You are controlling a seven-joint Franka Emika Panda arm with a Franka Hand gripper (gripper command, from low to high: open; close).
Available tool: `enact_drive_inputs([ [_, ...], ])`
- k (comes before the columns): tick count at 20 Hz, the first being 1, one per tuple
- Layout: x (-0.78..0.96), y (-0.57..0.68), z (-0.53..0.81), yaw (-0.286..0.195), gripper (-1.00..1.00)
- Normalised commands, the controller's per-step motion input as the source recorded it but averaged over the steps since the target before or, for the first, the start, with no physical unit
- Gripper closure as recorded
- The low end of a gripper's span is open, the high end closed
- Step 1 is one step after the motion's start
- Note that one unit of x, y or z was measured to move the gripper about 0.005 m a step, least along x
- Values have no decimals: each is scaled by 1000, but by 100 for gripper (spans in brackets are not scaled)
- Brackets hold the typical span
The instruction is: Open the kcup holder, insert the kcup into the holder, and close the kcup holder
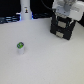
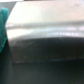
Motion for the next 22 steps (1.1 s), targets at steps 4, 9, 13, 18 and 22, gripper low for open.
enact_drive_inputs([
  [4,-19,-10,-7,-10,100],
  [9,26,-13,-10,-11,100],
  [13,218,-223,33,2,100],
  [18,409,-454,68,31,100],
  [22,921,-317,139,-39,100],
])
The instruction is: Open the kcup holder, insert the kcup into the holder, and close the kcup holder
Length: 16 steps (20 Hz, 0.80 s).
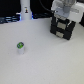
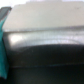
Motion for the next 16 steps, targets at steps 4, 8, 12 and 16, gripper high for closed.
enact_drive_inputs([
  [4,958,-295,117,-55,100],
  [8,964,-286,110,-71,100],
  [12,957,-304,121,-74,100],
  [16,948,-318,136,-75,100],
])
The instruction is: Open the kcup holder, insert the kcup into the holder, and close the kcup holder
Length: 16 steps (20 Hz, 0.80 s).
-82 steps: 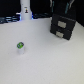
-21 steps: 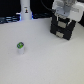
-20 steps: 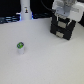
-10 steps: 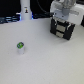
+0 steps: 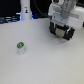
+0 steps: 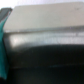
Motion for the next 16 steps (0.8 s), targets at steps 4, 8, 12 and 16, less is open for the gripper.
enact_drive_inputs([
  [4,949,-322,150,-78,100],
  [8,932,-344,155,-87,100],
  [12,922,-358,170,-88,100],
  [16,873,-361,147,-85,100],
])
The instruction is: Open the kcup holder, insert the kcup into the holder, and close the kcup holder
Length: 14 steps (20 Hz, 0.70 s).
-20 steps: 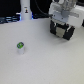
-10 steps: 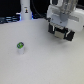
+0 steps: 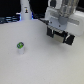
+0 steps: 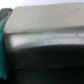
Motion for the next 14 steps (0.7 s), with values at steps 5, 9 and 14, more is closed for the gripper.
enact_drive_inputs([
  [5,884,-368,167,-83,100],
  [9,495,-180,148,-70,-100],
  [14,415,-154,104,-54,-100],
])
